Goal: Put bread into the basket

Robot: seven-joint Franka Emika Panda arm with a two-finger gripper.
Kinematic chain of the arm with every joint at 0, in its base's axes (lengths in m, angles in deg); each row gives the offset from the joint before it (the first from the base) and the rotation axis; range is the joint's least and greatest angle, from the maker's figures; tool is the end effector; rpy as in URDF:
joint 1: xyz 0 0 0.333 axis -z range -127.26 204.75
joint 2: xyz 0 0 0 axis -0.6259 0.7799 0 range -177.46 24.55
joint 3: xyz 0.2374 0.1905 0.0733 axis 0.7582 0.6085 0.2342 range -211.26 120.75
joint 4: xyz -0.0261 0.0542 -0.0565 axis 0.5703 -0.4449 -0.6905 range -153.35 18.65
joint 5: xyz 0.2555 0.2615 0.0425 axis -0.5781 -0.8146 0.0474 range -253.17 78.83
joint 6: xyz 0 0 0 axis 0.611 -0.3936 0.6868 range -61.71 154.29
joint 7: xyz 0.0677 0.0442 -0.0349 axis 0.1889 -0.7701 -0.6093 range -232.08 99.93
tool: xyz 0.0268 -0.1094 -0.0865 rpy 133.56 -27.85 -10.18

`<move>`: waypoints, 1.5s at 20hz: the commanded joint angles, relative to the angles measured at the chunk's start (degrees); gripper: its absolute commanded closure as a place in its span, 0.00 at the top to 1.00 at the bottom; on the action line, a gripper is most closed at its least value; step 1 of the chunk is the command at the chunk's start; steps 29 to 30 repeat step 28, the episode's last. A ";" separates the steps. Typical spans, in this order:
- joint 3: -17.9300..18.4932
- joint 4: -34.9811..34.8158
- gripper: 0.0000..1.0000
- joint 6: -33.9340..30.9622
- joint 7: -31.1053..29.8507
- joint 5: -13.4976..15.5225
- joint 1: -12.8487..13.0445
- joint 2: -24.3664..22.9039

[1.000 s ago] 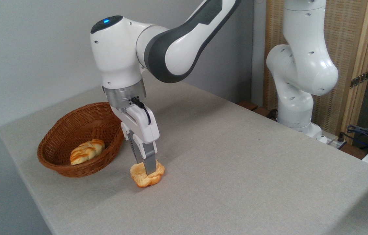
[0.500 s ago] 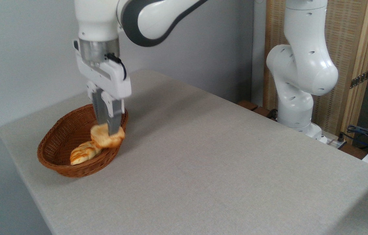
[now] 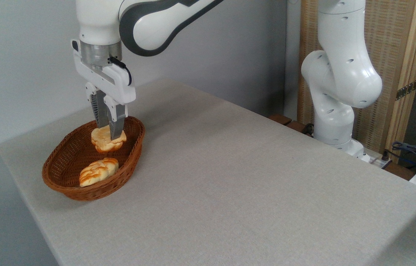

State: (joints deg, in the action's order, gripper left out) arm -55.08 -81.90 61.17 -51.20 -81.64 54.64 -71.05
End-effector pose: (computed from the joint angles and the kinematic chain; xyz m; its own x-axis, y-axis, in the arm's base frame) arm 0.5318 -0.2612 0.4725 0.7710 -0.5956 0.2253 -0.6198 -0.7832 0.0506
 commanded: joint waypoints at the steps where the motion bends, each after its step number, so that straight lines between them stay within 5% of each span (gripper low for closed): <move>1: 0.07 1.10 1.00 0.20 -0.46 1.06 -0.16 0.40; 9: 0.86 1.10 1.00 -0.23 -2.66 0.54 -0.77 -0.91; 12: 4.71 1.19 1.00 -2.86 -1.69 0.10 -1.04 -2.23; 21: 16.67 1.19 1.00 -12.36 18.60 0.09 -1.04 -4.43; 30: 17.91 1.19 1.00 -14.83 21.51 -1.05 -1.13 -5.31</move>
